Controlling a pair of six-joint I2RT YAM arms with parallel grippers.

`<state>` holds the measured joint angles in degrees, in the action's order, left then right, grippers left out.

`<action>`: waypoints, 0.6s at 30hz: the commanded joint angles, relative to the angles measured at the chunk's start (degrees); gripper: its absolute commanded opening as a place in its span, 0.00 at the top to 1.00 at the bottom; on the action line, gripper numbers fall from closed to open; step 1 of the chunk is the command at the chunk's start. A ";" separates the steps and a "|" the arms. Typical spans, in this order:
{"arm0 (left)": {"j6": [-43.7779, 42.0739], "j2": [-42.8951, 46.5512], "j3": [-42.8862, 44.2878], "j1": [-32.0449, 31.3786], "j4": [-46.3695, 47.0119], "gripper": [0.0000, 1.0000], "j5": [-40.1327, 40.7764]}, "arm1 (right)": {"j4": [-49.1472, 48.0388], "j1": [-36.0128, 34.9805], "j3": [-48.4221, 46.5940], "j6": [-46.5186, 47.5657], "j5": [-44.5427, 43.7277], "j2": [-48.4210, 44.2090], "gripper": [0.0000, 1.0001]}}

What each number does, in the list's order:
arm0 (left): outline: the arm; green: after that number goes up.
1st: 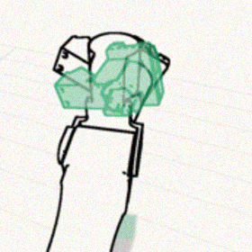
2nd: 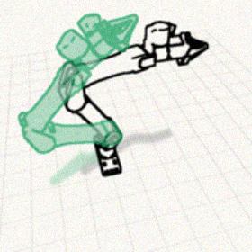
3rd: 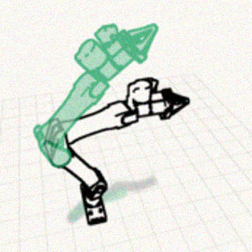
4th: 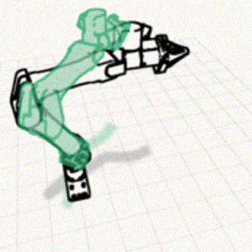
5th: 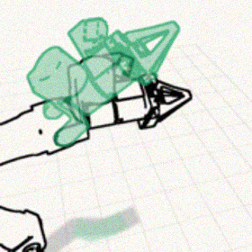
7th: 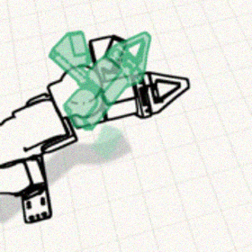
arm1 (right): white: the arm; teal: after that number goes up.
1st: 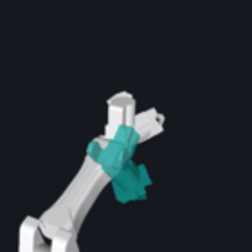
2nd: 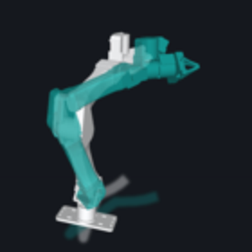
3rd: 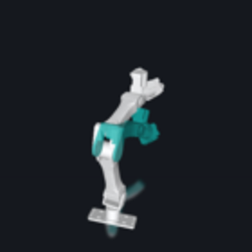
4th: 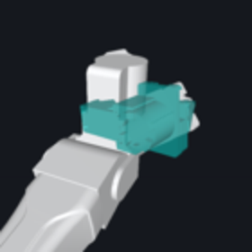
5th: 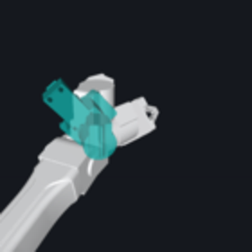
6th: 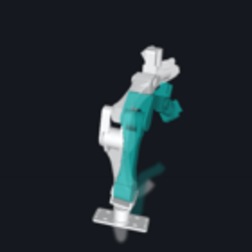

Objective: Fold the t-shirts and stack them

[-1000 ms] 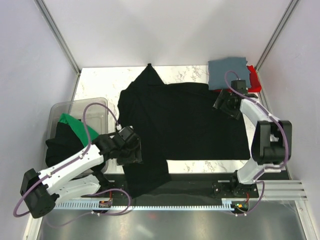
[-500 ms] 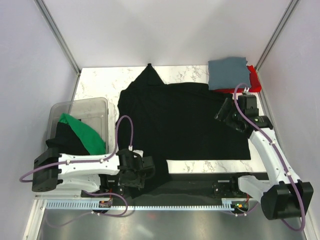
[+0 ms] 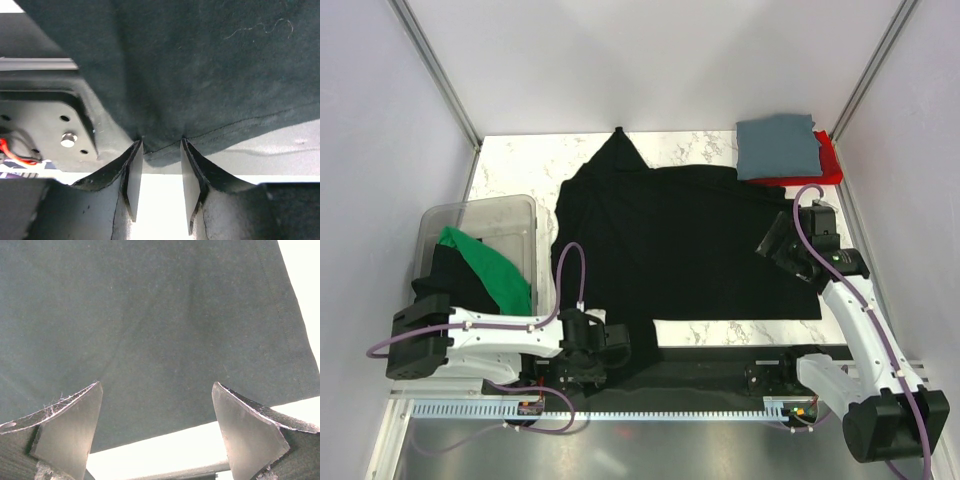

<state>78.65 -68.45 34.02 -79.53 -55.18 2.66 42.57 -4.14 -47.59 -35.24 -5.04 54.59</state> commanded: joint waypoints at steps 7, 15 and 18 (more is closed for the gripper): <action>3.87 -3.98 -3.26 -0.45 7.89 0.57 -0.72 | 0.06 -0.08 0.57 -1.23 -1.99 0.52 0.02; 3.71 1.03 0.41 0.42 5.97 0.98 4.81 | -1.52 -0.08 4.43 -2.28 1.86 0.08 0.02; -0.07 2.00 3.93 4.18 3.06 0.98 7.36 | -5.99 -0.34 8.21 -2.20 10.78 1.74 0.02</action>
<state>79.59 -67.83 33.93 -78.06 -51.27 4.43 40.75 -4.14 -41.93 -36.49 -2.46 55.16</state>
